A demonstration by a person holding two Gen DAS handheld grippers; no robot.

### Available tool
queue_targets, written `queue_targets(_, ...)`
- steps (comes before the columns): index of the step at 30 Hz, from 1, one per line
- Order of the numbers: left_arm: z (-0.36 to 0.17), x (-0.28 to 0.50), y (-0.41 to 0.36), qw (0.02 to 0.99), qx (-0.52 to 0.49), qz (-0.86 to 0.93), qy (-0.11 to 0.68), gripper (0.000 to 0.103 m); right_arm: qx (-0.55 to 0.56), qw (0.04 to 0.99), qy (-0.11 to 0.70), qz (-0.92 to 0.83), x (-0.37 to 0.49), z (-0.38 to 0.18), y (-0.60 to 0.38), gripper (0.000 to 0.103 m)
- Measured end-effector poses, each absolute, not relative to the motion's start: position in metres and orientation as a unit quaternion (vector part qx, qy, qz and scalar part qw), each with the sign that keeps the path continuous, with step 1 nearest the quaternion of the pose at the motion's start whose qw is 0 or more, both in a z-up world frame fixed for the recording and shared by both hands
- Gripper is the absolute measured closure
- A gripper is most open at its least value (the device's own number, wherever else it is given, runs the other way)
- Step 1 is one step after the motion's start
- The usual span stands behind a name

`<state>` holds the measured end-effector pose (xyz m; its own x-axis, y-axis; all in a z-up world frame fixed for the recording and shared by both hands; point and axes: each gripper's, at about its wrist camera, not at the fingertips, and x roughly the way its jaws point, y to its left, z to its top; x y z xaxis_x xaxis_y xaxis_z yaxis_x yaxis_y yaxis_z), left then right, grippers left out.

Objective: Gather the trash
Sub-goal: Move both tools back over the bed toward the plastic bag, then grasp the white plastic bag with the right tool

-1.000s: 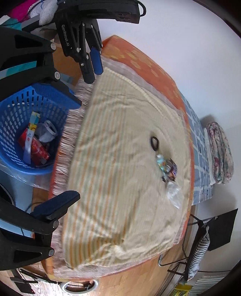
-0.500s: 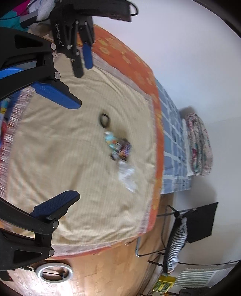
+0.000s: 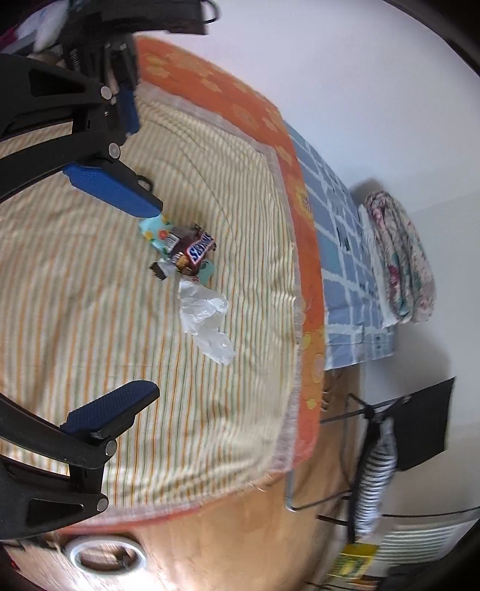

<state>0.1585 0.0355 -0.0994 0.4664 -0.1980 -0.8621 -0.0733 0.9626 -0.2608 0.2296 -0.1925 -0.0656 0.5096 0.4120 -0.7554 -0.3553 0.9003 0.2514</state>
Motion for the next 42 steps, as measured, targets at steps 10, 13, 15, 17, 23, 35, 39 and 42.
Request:
queue_targets(10, -0.124, 0.19, 0.045, 0.828, -0.169, -0.037, 0.533, 0.075, 0.1, 0.848, 0.485, 0.189, 0.288, -0.105, -0.188, 0.014)
queue_targets(13, -0.13, 0.196, 0.044, 0.823, -0.173, -0.039, 0.539, 0.083, 0.104, 0.845, 0.49, 0.186, 0.298, -0.111, -0.187, 0.015)
queue_targets(15, -0.133, 0.199, 0.041, 0.822, -0.164, -0.038, 0.545, 0.084, 0.102, 0.846, 0.491, 0.183, 0.301, -0.114, -0.184, 0.015)
queue_targets(17, -0.136, 0.2, 0.038, 0.822, -0.152, -0.032, 0.548, 0.084, 0.097, 0.848, 0.49, 0.18, 0.304, -0.115, -0.182, 0.015)
queue_targets(23, -0.142, 0.204, 0.04, 0.822, -0.142, -0.016, 0.551, 0.091, 0.093, 0.848, 0.491, 0.177, 0.308, -0.118, -0.18, 0.016)
queue_targets(35, -0.144, 0.209, 0.037, 0.826, -0.139, -0.018, 0.545, 0.091, 0.104, 0.843, 0.499, 0.174, 0.317, -0.128, -0.175, 0.018)
queue_targets(39, -0.143, 0.211, 0.032, 0.833, -0.116, -0.017, 0.541, 0.093, 0.104, 0.836, 0.509, 0.179, 0.319, -0.136, -0.169, 0.039)
queue_targets(42, -0.143, 0.211, 0.033, 0.834, -0.114, -0.014, 0.539, 0.098, 0.11, 0.831, 0.512, 0.186, 0.318, -0.139, -0.169, 0.057)
